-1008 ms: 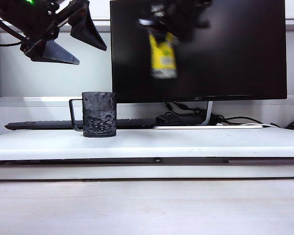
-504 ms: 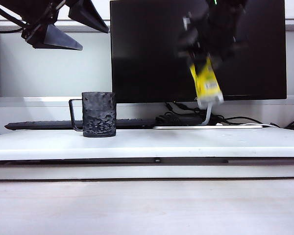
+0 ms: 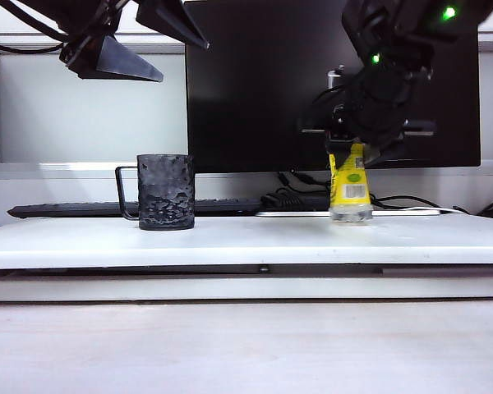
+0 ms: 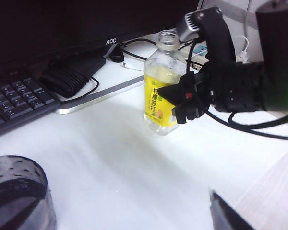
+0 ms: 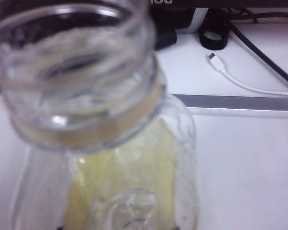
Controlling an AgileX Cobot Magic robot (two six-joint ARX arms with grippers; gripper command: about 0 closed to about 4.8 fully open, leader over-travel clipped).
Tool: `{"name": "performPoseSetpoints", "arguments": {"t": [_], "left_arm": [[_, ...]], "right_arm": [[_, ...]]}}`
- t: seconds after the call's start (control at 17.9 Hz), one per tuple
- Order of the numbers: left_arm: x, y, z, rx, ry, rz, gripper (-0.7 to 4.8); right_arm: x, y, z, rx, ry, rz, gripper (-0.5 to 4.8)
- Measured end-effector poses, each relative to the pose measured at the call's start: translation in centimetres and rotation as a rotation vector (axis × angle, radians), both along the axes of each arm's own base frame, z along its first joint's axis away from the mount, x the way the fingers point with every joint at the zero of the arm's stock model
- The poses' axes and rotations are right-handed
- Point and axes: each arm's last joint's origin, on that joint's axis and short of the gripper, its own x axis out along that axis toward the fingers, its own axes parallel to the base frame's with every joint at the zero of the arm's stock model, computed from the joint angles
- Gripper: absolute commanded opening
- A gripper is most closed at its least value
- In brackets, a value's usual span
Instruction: Carefully pick up the bottle and pour some water from the bottle into the cup.
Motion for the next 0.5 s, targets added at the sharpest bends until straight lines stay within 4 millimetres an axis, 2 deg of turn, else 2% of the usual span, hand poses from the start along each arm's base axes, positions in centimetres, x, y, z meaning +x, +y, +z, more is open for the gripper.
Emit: {"name": "performPoseSetpoints", "arguments": {"t": [0.17,0.5], "left_arm": [[0.00,0.00,0.01,0.000,0.000,0.000,4.79],[-0.16,-0.25,-0.10,0.005,0.010,-0.008,4.79]], "right_arm": [[-0.56,-0.05,-0.87,0.049,-0.027,-0.015,0.94],[-0.76,0.38,-0.89,0.058,-0.024,0.007,0.94]]}}
